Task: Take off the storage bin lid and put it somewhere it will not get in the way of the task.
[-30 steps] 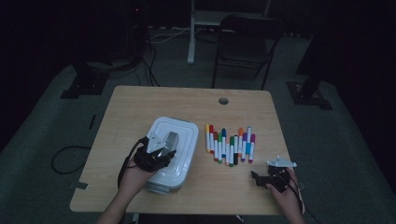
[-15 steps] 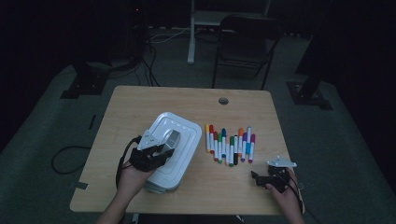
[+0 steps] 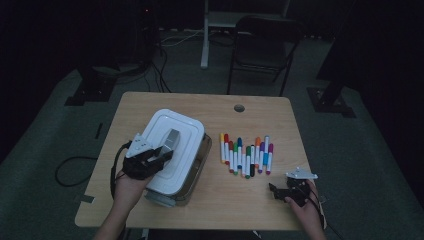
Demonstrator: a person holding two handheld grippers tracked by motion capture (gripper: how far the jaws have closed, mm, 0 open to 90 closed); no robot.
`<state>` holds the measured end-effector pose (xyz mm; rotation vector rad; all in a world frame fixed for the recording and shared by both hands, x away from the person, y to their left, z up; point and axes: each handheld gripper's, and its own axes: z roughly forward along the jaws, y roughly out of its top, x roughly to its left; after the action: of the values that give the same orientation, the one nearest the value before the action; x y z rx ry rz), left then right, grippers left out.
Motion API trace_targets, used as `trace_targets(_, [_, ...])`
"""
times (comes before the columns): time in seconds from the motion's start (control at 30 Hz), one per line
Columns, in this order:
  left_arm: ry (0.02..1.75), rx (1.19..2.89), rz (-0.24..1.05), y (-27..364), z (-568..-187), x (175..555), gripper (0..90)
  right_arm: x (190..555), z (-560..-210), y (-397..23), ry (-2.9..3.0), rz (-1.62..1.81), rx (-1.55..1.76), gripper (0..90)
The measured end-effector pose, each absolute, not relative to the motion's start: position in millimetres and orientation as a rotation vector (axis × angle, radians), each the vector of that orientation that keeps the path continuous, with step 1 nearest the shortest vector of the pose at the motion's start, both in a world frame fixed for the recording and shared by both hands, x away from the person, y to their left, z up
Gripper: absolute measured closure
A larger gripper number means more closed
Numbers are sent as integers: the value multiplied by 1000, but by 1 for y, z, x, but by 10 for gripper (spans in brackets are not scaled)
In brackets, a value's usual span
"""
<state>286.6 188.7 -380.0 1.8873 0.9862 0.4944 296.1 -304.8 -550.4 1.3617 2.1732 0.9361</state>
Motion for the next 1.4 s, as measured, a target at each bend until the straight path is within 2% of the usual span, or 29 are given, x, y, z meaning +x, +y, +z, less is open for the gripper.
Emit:
trace_targets(0.53, [1179,1702,608,261,-383,304,701,296,-550,-305,2173,936,1362,123])
trace_targets(0.9, [1312,1585,672,310,-411,320,702,296,-550,-305,2173,936,1362,124])
trace_targets(1.4, [1381,1589,588,308,-482,339,702,296,-550,-305,2174,936,1362,123])
